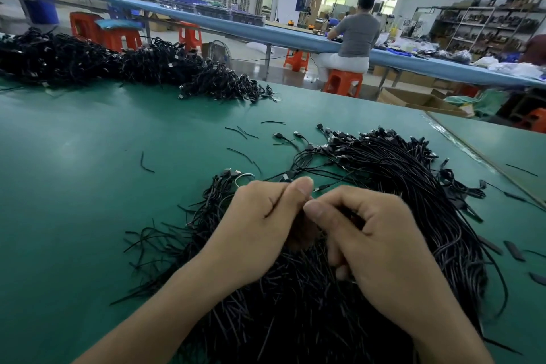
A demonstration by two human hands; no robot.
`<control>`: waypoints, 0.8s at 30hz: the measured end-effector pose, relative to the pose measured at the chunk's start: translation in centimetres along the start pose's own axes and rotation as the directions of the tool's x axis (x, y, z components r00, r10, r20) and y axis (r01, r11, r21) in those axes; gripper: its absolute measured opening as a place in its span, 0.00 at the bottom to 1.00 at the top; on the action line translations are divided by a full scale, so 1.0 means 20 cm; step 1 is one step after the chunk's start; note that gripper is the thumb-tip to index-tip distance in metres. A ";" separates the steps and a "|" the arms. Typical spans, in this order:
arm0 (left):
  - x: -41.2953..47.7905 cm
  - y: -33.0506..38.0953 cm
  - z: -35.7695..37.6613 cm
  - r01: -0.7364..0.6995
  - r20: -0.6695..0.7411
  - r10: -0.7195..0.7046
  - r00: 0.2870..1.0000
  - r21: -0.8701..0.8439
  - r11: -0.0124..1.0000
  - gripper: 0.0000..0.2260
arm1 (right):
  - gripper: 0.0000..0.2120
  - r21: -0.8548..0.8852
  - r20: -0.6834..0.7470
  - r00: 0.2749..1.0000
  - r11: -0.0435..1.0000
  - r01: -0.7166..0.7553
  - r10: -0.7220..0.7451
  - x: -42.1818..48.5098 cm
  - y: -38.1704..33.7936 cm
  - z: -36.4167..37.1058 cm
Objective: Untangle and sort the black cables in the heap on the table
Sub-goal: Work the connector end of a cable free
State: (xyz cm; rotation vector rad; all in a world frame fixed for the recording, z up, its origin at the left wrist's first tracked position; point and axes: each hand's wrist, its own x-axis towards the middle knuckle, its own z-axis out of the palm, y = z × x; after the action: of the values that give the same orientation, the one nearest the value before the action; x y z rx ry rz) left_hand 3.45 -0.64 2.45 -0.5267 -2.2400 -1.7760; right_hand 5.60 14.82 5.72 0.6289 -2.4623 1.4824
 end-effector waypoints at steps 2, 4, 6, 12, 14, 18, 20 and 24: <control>0.00 0.01 0.00 0.090 0.017 -0.091 0.996 0.034 0.995 0.27 | 0.05 0.065 -0.069 0.998 0.998 -0.005 0.009 0.00 0.01 -0.03; -0.01 0.02 0.00 0.190 0.111 -0.196 0.974 0.063 0.980 0.27 | 0.05 0.027 -0.124 0.992 0.999 0.042 -0.038 0.00 0.02 -0.04; -0.01 0.04 -0.01 0.294 0.263 -0.264 0.928 -0.081 0.952 0.27 | 0.05 0.009 -0.177 0.982 0.998 0.063 -0.061 0.01 0.04 -0.04; -0.02 0.11 -0.08 0.558 0.599 -0.161 0.785 -0.571 0.602 0.24 | 0.12 0.146 -0.164 0.986 0.988 0.053 -0.029 0.02 0.09 0.03; -0.01 0.12 -0.10 0.527 0.544 -0.101 0.833 -0.724 0.445 0.21 | 0.15 0.123 -0.070 0.997 0.992 -0.017 0.025 0.03 0.09 0.05; 0.04 0.10 -0.10 0.255 0.217 -0.159 0.963 -0.926 0.280 0.21 | 0.13 -0.114 0.137 0.984 0.989 -0.098 0.113 0.01 0.08 0.09; 0.06 0.06 -0.10 0.120 0.058 -0.183 0.981 -0.928 0.353 0.19 | 0.12 -0.232 0.198 0.972 0.970 -0.076 0.124 0.00 0.07 0.10; 0.05 -0.03 -0.07 -0.007 -0.205 -0.111 0.972 -0.501 0.865 0.16 | 0.13 -0.336 0.099 0.993 0.941 -0.034 0.071 -0.01 0.02 0.05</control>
State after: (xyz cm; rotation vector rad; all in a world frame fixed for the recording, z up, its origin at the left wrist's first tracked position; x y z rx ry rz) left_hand 2.20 -1.94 2.67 -0.3260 -1.6465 -2.3246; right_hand 5.65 14.23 4.87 0.5931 -2.7457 1.0302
